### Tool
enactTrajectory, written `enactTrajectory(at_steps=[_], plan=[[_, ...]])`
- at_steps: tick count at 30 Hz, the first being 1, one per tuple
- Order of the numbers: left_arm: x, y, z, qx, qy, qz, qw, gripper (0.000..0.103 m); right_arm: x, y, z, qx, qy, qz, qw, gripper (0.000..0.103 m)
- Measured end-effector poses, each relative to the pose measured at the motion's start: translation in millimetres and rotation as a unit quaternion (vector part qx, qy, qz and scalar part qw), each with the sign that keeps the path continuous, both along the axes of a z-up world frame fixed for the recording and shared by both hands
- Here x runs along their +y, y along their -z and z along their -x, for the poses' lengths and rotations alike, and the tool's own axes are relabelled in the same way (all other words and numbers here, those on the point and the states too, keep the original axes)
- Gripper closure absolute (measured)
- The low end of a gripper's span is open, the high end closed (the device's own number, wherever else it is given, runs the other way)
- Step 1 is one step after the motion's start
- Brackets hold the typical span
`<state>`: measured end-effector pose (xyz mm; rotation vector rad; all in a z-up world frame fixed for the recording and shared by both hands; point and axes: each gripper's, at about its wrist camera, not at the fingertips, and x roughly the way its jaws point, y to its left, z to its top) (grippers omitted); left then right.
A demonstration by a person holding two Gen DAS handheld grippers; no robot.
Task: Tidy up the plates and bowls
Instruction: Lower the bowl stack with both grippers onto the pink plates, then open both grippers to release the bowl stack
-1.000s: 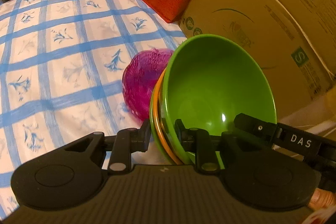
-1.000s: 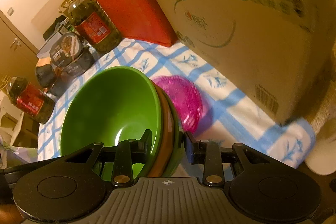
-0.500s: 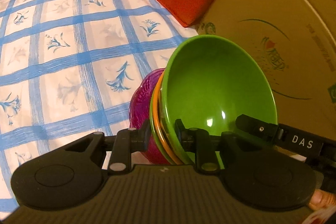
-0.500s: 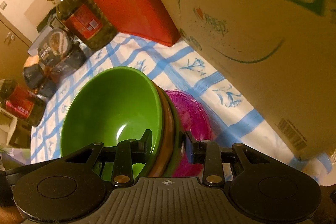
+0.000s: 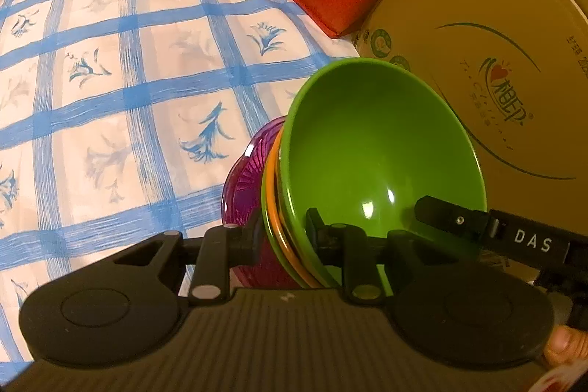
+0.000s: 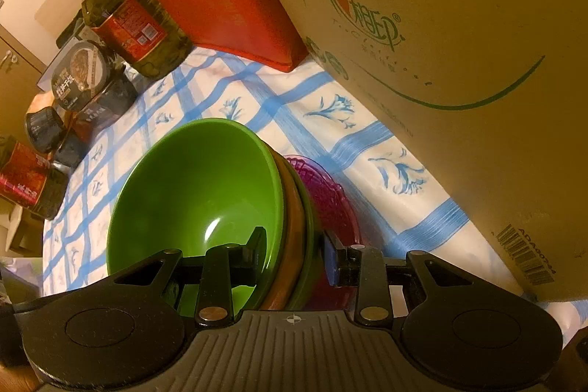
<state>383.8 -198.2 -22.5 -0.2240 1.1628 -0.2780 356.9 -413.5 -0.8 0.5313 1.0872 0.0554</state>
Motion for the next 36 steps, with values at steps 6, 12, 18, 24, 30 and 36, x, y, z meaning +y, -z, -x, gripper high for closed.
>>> enactTrajectory(at_steps=[6, 12, 18, 24, 30, 36], plan=[[-1, 0, -4, 0.003, -0.006, 0.007, 1.0000, 0.081, -3, 4, 0, 0.004, 0.009, -0.007, 1.000, 0.071], [1, 1, -3, 0.000, 0.000, 0.017, 0.9999, 0.079, -6, 7, 2, 0.003, 0.011, -0.014, 1.000, 0.070], [3, 2, -1, -0.001, -0.004, 0.027, 0.9996, 0.079, -7, 7, 2, 0.002, 0.008, -0.018, 1.000, 0.070], [6, -4, 2, -0.016, -0.005, 0.032, 0.9994, 0.068, -6, 1, 8, -0.016, 0.009, -0.009, 1.000, 0.042], [13, -11, 7, -0.024, -0.006, 0.037, 0.9990, 0.059, -8, -3, 13, -0.023, 0.011, -0.005, 1.000, 0.039], [18, -17, 14, -0.035, -0.011, 0.038, 0.9986, 0.055, -10, -7, 18, -0.027, 0.013, -0.005, 1.000, 0.037]])
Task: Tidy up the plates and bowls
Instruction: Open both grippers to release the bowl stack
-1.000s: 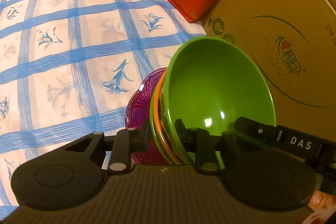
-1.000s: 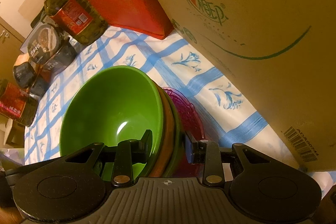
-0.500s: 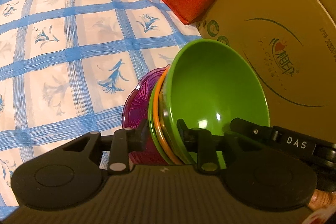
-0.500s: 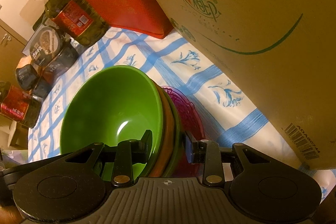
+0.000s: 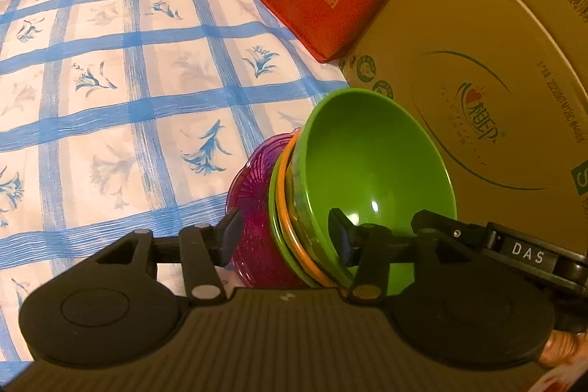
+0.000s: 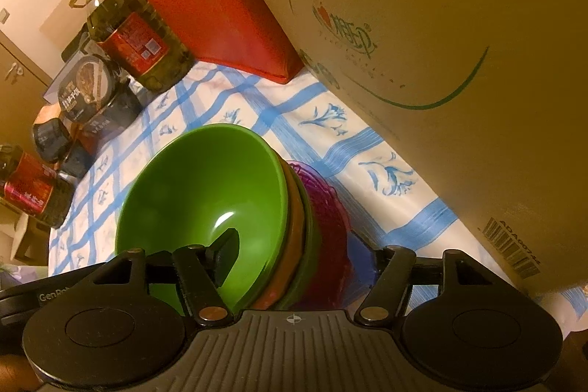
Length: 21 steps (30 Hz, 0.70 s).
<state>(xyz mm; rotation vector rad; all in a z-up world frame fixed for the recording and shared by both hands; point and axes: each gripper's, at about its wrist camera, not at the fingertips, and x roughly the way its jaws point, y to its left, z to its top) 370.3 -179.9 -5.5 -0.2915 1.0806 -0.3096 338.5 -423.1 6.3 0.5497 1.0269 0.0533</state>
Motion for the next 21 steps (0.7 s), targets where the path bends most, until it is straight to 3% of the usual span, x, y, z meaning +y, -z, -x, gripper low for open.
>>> enactTrajectory(at_steps=[16, 21], plan=[[21, -27, 36, -0.040, -0.028, 0.024, 0.9985, 0.050, 1, -25, 44, -0.030, -0.004, -0.006, 1.000, 0.037], [30, -37, 57, -0.060, -0.043, 0.008, 0.9972, 0.040, 4, -29, 64, -0.037, -0.004, -0.005, 0.999, 0.037]])
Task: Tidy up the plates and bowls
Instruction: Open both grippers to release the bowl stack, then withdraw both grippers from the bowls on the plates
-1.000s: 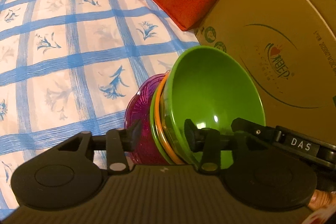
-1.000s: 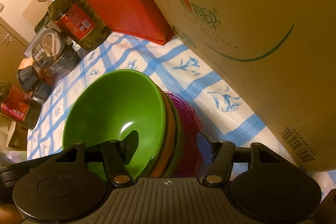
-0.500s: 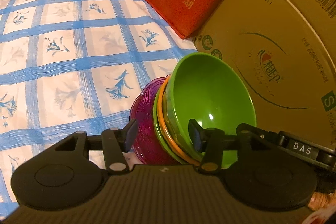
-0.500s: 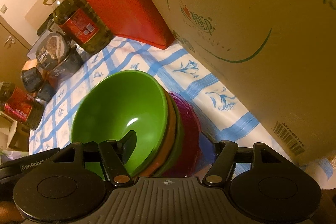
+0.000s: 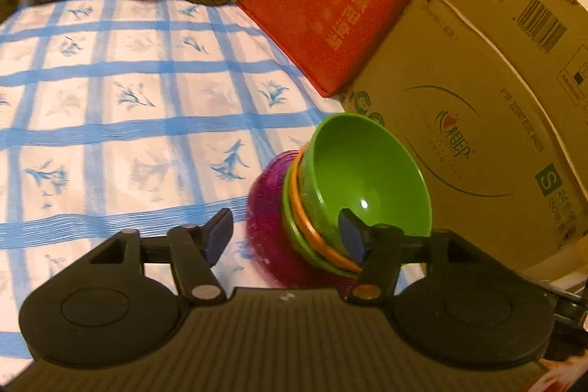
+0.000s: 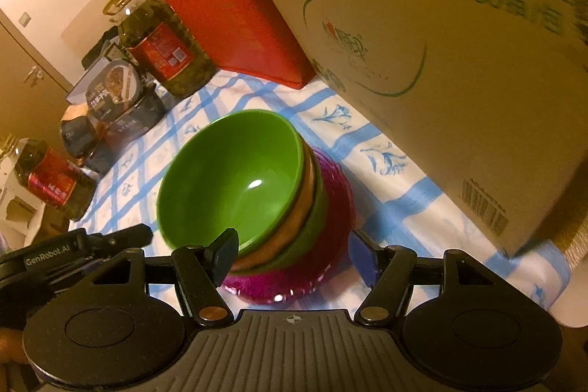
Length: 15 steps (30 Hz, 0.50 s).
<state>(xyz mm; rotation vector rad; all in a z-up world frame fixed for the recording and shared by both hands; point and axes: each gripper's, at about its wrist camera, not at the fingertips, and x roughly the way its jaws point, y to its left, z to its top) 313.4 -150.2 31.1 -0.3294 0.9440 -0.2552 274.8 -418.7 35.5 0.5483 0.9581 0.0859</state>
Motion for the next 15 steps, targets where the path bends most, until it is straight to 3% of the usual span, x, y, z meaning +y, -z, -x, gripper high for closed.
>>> enactTrajectory(at_steps=[7, 15], plan=[[3, 0, 37, -0.031, -0.012, -0.032, 0.9989, 0.016, 15, 0, 30, -0.019, -0.016, 0.027, 0.999, 0.037], [12, 17, 81, -0.046, -0.025, -0.070, 0.9961, 0.007, 21, 8, 64, -0.022, -0.026, 0.053, 0.998, 0.037]])
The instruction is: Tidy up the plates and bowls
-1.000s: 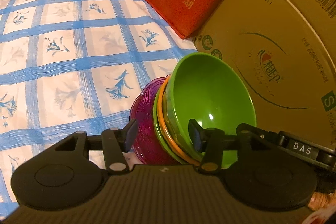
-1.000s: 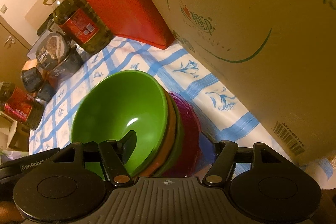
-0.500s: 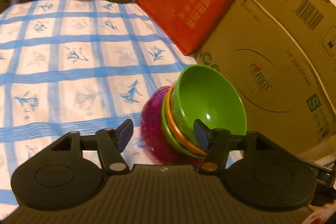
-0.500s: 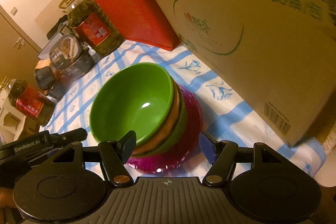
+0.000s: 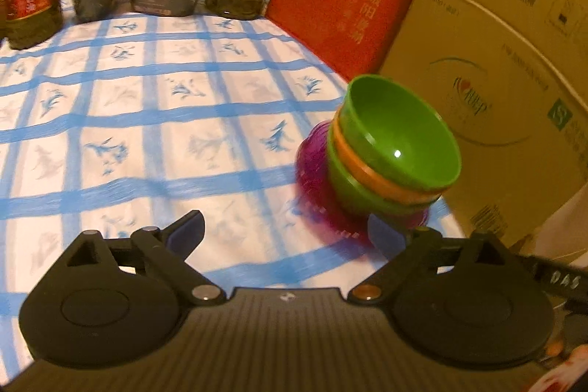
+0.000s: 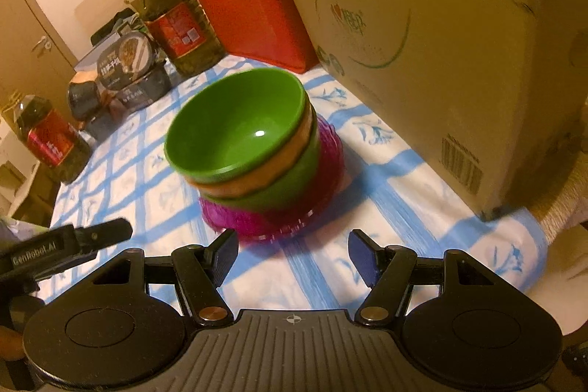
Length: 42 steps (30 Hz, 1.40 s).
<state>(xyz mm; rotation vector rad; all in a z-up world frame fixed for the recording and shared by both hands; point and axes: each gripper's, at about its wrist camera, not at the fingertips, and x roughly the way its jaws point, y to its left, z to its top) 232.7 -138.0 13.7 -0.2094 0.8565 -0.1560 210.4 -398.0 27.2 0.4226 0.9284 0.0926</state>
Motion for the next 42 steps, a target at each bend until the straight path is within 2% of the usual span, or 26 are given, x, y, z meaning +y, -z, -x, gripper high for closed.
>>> enactTrajectory(at_steps=[3, 9, 13, 18, 22, 32, 42], plan=[[2, 5, 18, -0.006, -0.007, -0.018, 0.9998, 0.006, 4, 2, 12, -0.003, -0.011, 0.007, 1.000, 0.037], [2, 9, 51, -0.006, -0.002, -0.016, 0.9999, 0.005, 13, -2, 38, -0.023, -0.021, 0.034, 0.999, 0.037], [0, 6, 70, 0.000, 0.000, -0.027, 0.9996, 0.005, 13, -9, 52, -0.030, -0.018, 0.036, 0.999, 0.037], [3, -1, 91, -0.001, 0.000, -0.030, 0.9996, 0.005, 24, -16, 69, -0.042, -0.031, 0.077, 0.996, 0.037], [2, -7, 106, -0.012, 0.006, -0.045, 0.9989, 0.005, 35, -15, 80, -0.040, -0.043, 0.092, 0.994, 0.037], [8, -5, 131, -0.014, 0.008, -0.046, 0.9988, 0.005, 58, -20, 91, -0.039, -0.062, 0.114, 0.991, 0.037], [11, -2, 138, -0.009, -0.010, -0.059, 0.9982, 0.006, 66, -24, 103, -0.043, -0.073, 0.130, 0.988, 0.037]])
